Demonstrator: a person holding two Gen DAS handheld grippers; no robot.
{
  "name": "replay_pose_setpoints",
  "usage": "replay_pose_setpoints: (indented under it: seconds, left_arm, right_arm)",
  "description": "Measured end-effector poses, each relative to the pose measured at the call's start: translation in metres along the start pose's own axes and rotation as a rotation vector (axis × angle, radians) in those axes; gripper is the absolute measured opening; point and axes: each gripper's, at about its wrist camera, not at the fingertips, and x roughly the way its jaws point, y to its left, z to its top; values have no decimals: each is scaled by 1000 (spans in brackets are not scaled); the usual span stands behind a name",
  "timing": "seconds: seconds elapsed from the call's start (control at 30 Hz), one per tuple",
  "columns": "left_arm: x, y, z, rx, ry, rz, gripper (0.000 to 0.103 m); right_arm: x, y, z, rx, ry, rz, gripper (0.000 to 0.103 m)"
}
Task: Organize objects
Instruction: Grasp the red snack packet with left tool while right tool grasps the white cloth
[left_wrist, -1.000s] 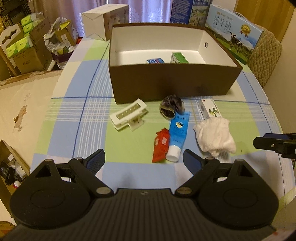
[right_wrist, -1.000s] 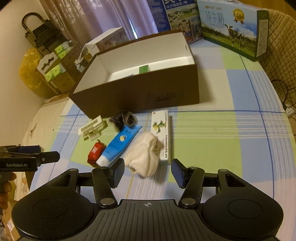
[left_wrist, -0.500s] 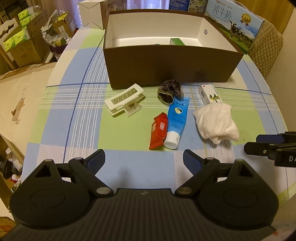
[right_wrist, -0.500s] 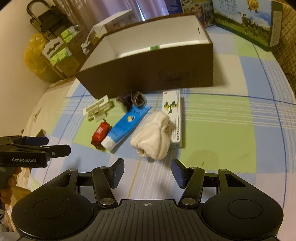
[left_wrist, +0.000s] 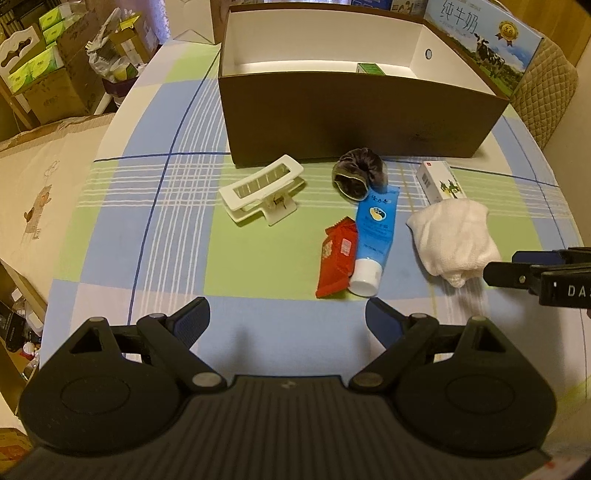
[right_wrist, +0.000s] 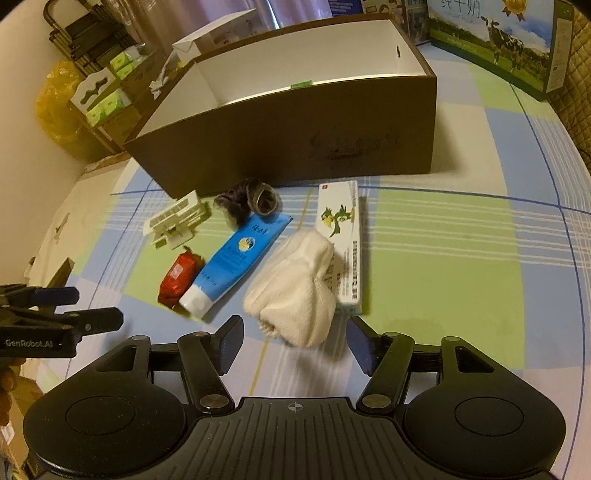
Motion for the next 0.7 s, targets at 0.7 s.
replay_pose_setpoints:
  seconds: [0.7]
  left_arm:
    - [23,9,15,-15,15,-20,89]
  right_arm:
    - [46,23,12,-165,-11,-83,48]
